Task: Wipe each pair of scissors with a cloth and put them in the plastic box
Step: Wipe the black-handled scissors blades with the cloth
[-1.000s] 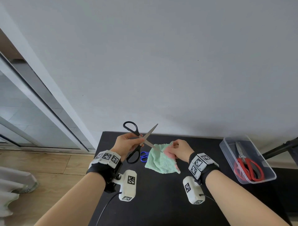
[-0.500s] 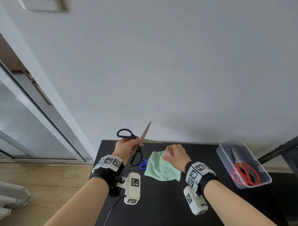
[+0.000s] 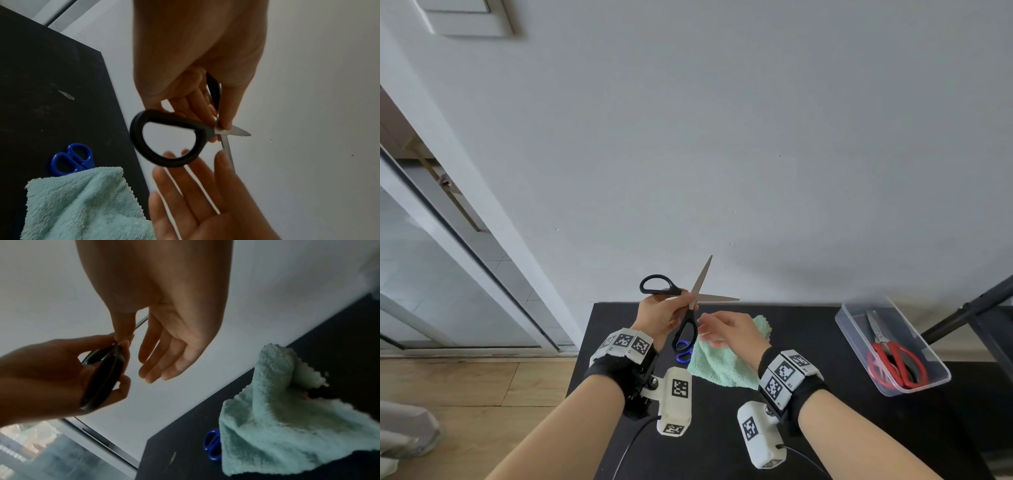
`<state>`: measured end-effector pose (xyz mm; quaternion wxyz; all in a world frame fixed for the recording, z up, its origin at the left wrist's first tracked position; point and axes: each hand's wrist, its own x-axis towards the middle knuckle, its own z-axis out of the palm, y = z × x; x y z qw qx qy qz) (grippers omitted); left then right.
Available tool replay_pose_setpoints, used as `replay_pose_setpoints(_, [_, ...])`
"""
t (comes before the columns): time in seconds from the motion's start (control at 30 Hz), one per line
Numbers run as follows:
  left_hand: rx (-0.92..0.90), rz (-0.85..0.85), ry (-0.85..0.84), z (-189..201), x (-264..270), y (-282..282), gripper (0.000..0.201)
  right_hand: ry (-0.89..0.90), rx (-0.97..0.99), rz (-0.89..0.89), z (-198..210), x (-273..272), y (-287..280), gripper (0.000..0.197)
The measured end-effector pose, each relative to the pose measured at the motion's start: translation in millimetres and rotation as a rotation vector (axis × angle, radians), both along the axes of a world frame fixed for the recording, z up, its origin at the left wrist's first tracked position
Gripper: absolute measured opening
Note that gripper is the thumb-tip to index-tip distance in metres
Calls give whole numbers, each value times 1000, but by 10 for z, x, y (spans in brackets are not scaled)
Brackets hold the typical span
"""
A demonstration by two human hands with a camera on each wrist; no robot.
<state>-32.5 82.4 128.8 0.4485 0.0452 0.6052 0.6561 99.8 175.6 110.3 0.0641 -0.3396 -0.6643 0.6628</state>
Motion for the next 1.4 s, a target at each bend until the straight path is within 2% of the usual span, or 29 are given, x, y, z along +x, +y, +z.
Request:
replay_pose_setpoints(0.23, [53,-24,-44,-34,-10,-44,14,159,-128,-76,61,-99,-184,13])
replay_pose_setpoints(0.37, [58,-67,-134,-36,-86,-103,25,142,-122,-87,72,-102,-196,7])
replay_pose_setpoints(0.43, [28,-48,-185,-24,-149,-145,38,118,-117,-91,67,-80,-180,8])
replay_pose_setpoints(0.5, [5,-4,-196,-5,-210,-197,43,101,-110,-77,54,-64,-154,11])
replay_pose_setpoints(0.63, [-6,13,-128,16,-332,-288,22,78,-102,-28,58,-55,-151,10])
replay_pose_setpoints(0.73, [-19,0,-92,-6,-407,-336,13,79,-108,-59,70,-72,-163,12])
replay_pose_setpoints(0.87, [-38,-87,-44,-48,-422,-400,16,70,-135,-133,87,-110,-149,17])
replay_pose_setpoints(0.97, [-50,-169,-21,-64,-422,-447,20,78,-154,-150,124,-131,-156,7])
replay_pose_setpoints(1.07, [-50,-244,-9,-69,-401,-474,19,82,-162,-174,135,-142,-159,10])
replay_pose_setpoints(1.2, [-88,-267,-20,-80,-377,-486,21,66,-162,-179,122,-150,-167,8])
replay_pose_setpoints(1.27, [-74,-271,-53,-94,-357,-489,22,61,-161,-182,93,-142,-162,16])
replay_pose_setpoints(1.4, [-52,-293,-92,-128,-305,-498,22,57,-159,-192,26,-99,-161,17])
